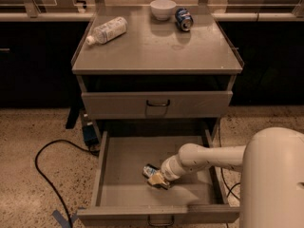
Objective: Place redbull can into middle drawer
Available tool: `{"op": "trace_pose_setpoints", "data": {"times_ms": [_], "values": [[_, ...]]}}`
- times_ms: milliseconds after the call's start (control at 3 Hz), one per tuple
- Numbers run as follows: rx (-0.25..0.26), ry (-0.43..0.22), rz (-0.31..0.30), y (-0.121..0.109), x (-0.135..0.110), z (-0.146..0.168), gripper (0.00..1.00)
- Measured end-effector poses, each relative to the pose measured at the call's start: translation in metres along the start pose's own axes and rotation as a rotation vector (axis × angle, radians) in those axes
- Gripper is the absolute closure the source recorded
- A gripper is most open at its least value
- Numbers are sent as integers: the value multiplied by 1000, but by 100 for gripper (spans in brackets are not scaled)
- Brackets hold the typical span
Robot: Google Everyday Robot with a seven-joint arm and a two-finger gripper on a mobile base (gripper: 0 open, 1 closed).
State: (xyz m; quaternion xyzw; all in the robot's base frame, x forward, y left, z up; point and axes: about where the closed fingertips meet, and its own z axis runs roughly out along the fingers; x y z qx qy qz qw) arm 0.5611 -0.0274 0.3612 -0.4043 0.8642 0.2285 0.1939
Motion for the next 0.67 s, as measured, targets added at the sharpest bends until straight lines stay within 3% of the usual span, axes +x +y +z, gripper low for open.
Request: {"op": "trace_pose_setpoints", "data": {"times_ms": [333, 667], "values": [[0, 0, 0, 0, 0, 0, 0], [0, 0, 0, 0, 0, 0, 0]]}}
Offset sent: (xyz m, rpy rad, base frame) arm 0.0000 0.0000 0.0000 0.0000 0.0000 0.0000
